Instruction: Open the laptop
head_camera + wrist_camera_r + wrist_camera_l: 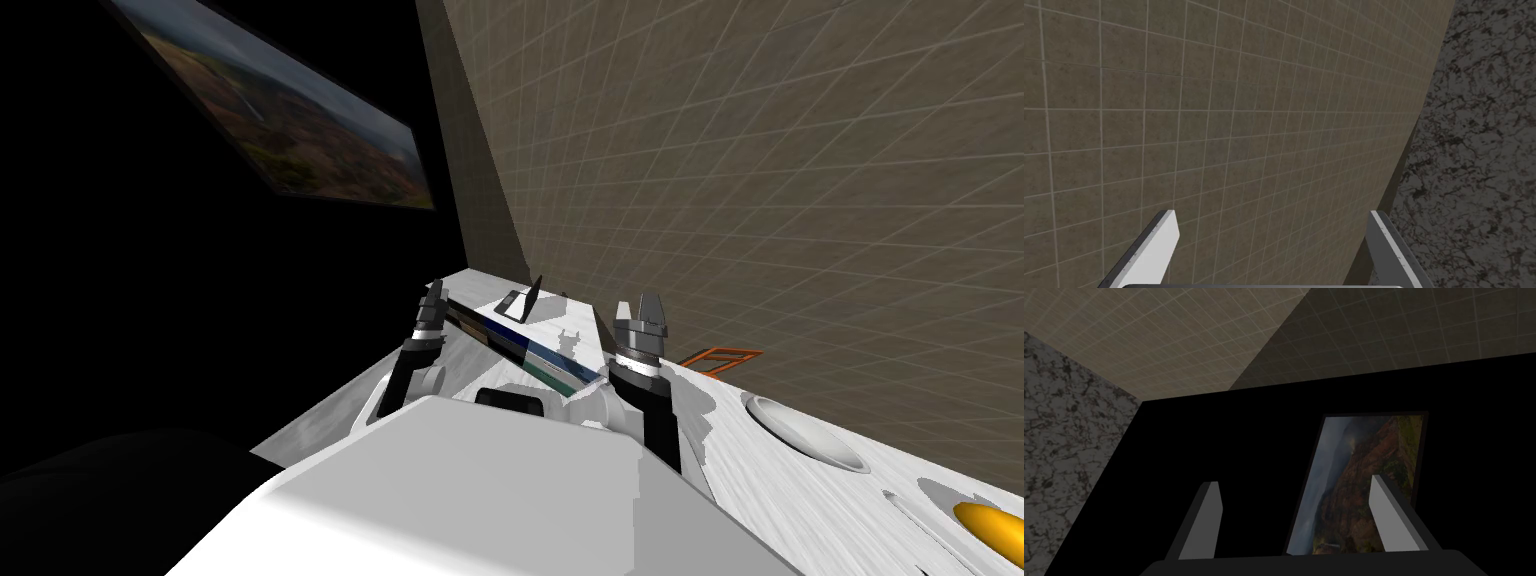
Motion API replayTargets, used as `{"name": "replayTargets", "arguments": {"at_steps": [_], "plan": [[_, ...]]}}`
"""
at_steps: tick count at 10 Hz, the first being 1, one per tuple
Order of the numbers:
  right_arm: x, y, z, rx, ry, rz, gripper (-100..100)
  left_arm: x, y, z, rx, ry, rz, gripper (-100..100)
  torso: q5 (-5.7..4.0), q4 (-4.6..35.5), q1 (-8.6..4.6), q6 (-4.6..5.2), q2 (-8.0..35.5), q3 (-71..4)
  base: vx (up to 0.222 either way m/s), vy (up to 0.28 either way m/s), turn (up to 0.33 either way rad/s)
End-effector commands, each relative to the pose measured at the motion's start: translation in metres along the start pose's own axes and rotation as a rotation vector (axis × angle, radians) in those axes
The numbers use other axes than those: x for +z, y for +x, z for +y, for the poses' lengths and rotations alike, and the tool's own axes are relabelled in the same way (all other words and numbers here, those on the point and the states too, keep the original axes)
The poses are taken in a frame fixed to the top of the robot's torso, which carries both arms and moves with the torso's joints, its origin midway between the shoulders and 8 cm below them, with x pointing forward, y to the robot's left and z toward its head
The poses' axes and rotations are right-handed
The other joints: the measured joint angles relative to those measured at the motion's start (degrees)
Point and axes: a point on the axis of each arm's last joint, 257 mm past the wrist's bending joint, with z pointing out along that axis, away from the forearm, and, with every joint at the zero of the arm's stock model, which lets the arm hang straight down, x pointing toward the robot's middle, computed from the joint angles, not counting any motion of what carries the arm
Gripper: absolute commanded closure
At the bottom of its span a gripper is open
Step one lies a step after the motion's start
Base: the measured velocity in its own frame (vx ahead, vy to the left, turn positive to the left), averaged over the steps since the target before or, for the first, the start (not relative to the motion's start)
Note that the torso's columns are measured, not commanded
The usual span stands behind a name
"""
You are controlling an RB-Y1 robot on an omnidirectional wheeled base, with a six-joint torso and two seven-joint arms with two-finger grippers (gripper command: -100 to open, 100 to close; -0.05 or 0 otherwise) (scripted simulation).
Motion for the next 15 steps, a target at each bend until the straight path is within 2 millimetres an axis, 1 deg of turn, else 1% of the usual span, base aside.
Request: {"name": "replayTargets", "arguments": {"at_steps": [1,3,9,10,11,12,14,15], "plan": [[0.000,0.000,0.000,0.000,0.000,0.000,0,0.000,0.000,0.000,0.000,0.000,0.000,0,0.00,2.35,0.00,0.00,2.32,-4.67,0.000,0.000,0.000],[0.000,0.000,0.000,0.000,0.000,0.000,0,0.000,0.000,0.000,0.000,0.000,0.000,0,0.00,10.06,0.00,0.00,10.03,-20.14,0.000,0.000,0.000],[0.000,0.000,0.000,0.000,0.000,0.000,0,0.000,0.000,0.000,0.000,0.000,0.000,0,0.00,35.37,0.00,0.00,35.39,-70.73,0.000,0.000,0.000],[0.000,0.000,0.000,0.000,0.000,0.000,0,0.000,0.004,0.002,0.018,0.002,0.029,-100,0.00,39.60,0.00,0.00,39.62,-79.19,0.008,-0.008,-0.016],[0.000,0.000,0.000,0.000,0.000,0.000,0,0.000,0.008,0.004,0.033,0.003,0.051,-100,0.00,41.49,-0.01,0.00,41.54,-83.14,0.009,-0.017,-0.021],[0.000,0.000,0.000,0.000,0.000,0.000,0,0.000,0.011,0.007,0.050,0.001,0.072,-100,-0.01,42.05,-0.03,0.00,42.06,-84.27,0.011,-0.027,-0.022],[0.000,0.000,0.000,0.000,0.000,0.000,0,0.000,0.017,0.016,0.086,-0.005,0.111,-100,-0.01,42.26,-0.05,0.00,42.25,-84.57,0.012,-0.035,-0.034],[0.000,0.000,0.000,0.000,0.000,0.000,0,0.000,0.023,0.028,0.123,-0.018,0.141,-100,-0.01,42.28,-0.03,0.00,42.28,-84.57,0.028,-0.052,-0.066]]}}
